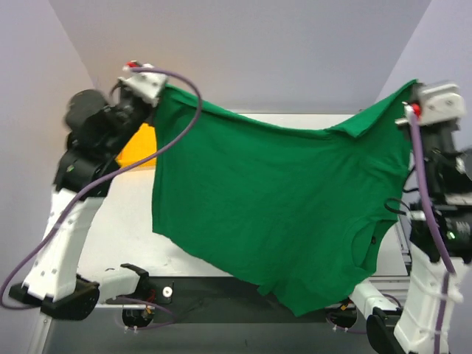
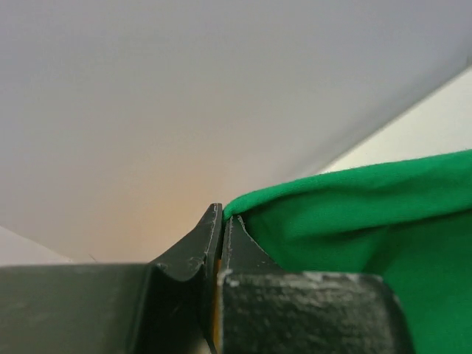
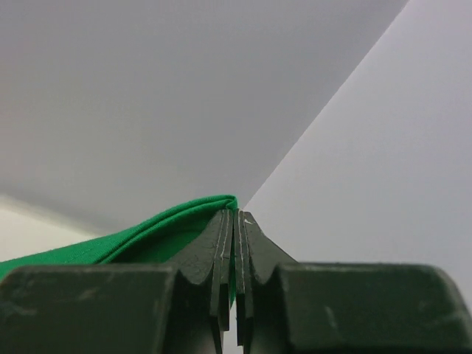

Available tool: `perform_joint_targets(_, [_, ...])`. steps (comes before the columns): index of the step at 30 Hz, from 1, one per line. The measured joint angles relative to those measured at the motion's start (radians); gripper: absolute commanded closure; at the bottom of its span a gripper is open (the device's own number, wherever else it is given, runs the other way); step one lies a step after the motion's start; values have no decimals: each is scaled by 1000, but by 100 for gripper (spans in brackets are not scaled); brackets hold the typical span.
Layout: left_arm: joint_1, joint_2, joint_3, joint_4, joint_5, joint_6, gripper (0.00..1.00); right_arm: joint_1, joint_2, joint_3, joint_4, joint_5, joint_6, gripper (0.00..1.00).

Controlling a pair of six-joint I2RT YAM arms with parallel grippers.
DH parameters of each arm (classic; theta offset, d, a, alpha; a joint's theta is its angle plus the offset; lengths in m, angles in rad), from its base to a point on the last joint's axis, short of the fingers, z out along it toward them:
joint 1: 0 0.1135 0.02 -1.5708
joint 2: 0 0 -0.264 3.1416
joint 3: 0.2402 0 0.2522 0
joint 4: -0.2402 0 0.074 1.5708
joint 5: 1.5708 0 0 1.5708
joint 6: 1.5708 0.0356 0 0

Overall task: Roll the t-shirts
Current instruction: Flatten out the T-shirt at the center of the board.

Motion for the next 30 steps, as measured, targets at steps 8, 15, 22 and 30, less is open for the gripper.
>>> perform_joint_targets(8, [4,430,-171,39,-27,50,100,-1,213,-433,108,12,36,100])
perform_joint_targets(15, [6,917,80,-1,-38,89,100,-1,692,-471,198,11,39,100])
perform_joint_targets(22, [22,1267,488,-87,-63,91,100,-24,1130,-226,182,72,18,100])
perform_joint_targets(30, [25,1321,596,-56,-96,88,100,-63,1267,78,152,98,55,100])
